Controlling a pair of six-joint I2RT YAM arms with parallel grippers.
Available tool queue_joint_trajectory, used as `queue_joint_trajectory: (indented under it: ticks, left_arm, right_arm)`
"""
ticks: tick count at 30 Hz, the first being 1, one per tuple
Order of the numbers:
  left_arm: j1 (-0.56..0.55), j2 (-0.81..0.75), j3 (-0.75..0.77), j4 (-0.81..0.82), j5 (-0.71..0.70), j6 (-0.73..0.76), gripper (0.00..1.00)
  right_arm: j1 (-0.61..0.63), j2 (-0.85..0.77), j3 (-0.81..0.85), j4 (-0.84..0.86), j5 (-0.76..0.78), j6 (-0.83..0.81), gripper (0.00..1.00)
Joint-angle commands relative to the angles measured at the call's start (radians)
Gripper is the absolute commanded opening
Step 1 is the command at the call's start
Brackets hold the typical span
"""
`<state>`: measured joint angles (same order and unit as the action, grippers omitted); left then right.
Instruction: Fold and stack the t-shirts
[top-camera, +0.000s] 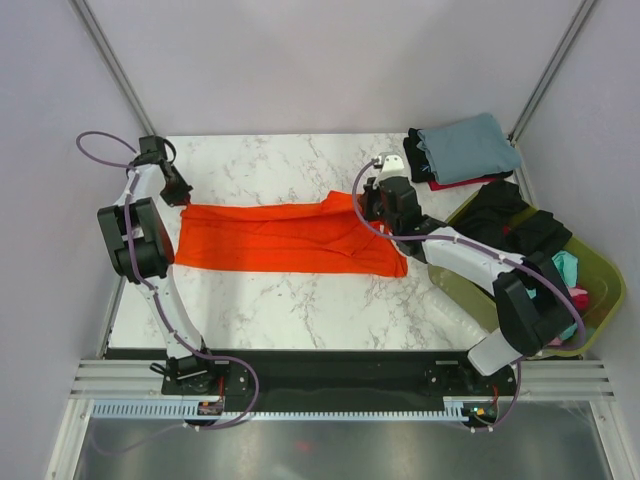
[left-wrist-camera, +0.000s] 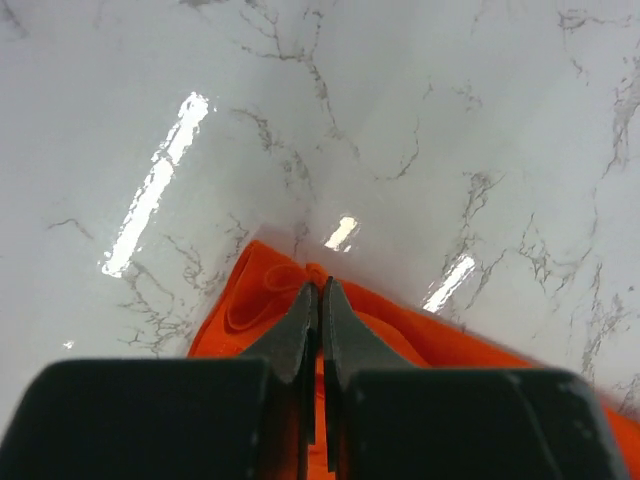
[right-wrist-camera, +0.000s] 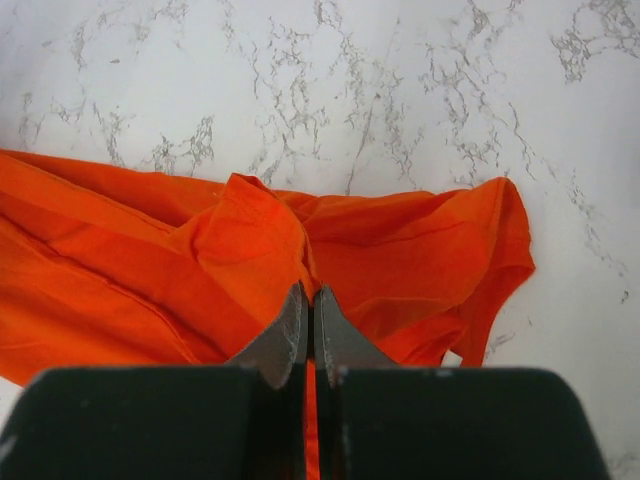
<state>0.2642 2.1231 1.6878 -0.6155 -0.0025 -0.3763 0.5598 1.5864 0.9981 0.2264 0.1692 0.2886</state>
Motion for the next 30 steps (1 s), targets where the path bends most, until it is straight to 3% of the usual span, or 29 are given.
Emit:
queue_joint_trajectory:
  ticks: [1, 12, 19, 23, 24, 26, 27, 30]
  left_arm:
    - [0.015, 0.000, 0.090, 0.008, -0.056, 0.045, 0.02]
    - [0.012, 0.003, 0.089, 0.010, -0.031, 0.033, 0.02]
    - [0.033, -0.069, -0.067, 0.023, -0.063, -0.019, 0.06]
    - [0.154, -0.190, -0.224, 0.149, 0.037, -0.119, 0.07]
    - [0.165, -0.199, -0.237, 0.175, 0.050, -0.121, 0.11]
    - [0.173, -0.201, -0.223, 0.174, 0.055, -0.102, 0.16]
    - [0.175, -0.201, -0.214, 0.171, 0.061, -0.096, 0.26]
    - [0.171, -0.235, -0.206, 0.169, 0.078, -0.107, 0.45]
  right_arm:
    - [0.012, -0.084, -0.056, 0.013, 0.032, 0.009, 0.00]
    - [0.035, -0.149, -0.170, 0.027, 0.044, 0.029, 0.00]
    - [0.040, -0.169, -0.209, -0.027, 0.078, 0.046, 0.00]
    - [0.045, -0.287, -0.308, -0.044, 0.076, 0.087, 0.01]
    - [0.051, -0.305, -0.335, -0.065, 0.058, 0.096, 0.29]
    - [0.060, -0.344, -0.354, -0.099, 0.068, 0.106, 0.59]
    - [0.061, -0.354, -0.361, -0.139, 0.078, 0.127, 0.76]
    - [0.068, -0.396, -0.388, -0.168, 0.113, 0.156, 0.75]
